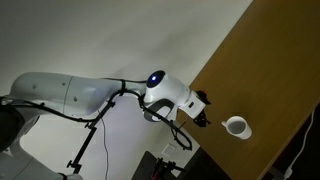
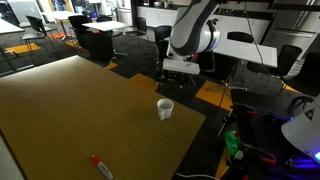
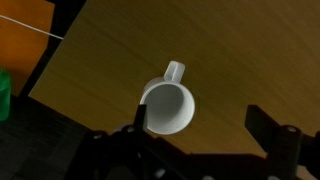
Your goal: Move the mug toward the middle of the table
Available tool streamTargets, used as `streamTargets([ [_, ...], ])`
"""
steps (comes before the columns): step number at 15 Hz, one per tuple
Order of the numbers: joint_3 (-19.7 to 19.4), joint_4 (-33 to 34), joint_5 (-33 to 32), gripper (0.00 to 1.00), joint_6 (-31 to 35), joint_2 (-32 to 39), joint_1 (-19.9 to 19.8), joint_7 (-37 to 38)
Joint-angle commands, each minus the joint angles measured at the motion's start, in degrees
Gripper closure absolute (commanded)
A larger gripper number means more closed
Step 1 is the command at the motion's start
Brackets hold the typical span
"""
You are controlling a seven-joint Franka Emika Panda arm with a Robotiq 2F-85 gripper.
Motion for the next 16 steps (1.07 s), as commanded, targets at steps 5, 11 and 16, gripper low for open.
streamTargets([
  [5, -1.96, 6.54, 0.13, 0.0, 5.4, 10.39, 2.99, 0.46],
  [11, -4.1, 12.19, -0.37, 0.0, 10.92, 18.34, 6.32, 0.89],
  [16, -6.73, 17.81, -0.78, 0.0, 9.13, 23.65, 7.84, 0.93],
])
